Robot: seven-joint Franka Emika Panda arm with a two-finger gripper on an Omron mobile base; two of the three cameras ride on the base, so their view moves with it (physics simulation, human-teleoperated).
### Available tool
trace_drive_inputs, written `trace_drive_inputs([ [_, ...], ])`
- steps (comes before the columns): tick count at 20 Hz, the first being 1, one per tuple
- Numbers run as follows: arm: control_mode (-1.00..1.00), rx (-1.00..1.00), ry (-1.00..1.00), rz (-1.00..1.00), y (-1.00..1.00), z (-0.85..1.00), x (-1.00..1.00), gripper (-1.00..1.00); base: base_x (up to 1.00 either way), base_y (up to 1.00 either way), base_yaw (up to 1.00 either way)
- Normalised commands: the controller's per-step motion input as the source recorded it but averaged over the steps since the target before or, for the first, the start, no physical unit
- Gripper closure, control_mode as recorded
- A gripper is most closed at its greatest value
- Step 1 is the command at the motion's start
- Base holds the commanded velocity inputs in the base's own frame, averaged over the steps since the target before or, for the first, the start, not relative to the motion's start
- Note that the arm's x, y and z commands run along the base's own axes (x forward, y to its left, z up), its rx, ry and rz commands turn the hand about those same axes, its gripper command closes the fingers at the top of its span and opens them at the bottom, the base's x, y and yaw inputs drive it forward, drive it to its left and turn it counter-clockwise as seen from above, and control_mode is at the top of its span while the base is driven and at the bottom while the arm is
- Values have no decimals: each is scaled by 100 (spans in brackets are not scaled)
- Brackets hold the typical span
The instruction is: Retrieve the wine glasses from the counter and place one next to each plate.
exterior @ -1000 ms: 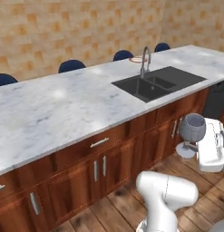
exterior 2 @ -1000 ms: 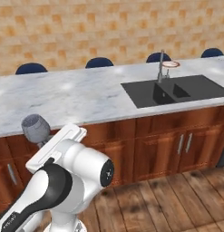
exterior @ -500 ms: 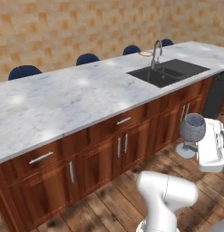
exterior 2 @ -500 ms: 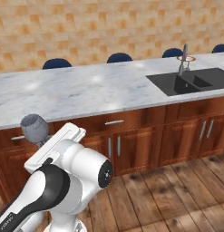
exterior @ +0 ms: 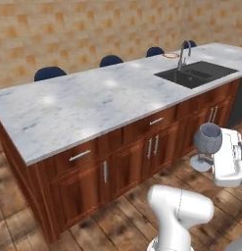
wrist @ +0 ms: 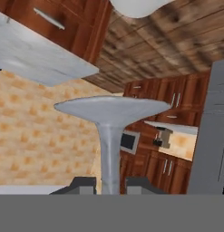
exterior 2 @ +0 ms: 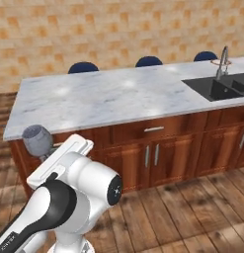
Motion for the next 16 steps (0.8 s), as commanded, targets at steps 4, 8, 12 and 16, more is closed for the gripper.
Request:
trace_drive_inputs([
  [4, 100, 0, 0, 0, 0, 0, 0, 100, -14, 100, -3],
  [8, 100, 0, 0, 0, 0, 0, 0, 100, 0, 100, -5],
  [12, 100, 0, 0, 0, 0, 0, 0, 100, 3, 100, -5],
  [16, 100, 0, 0, 0, 0, 0, 0, 100, 24, 100, -6],
])
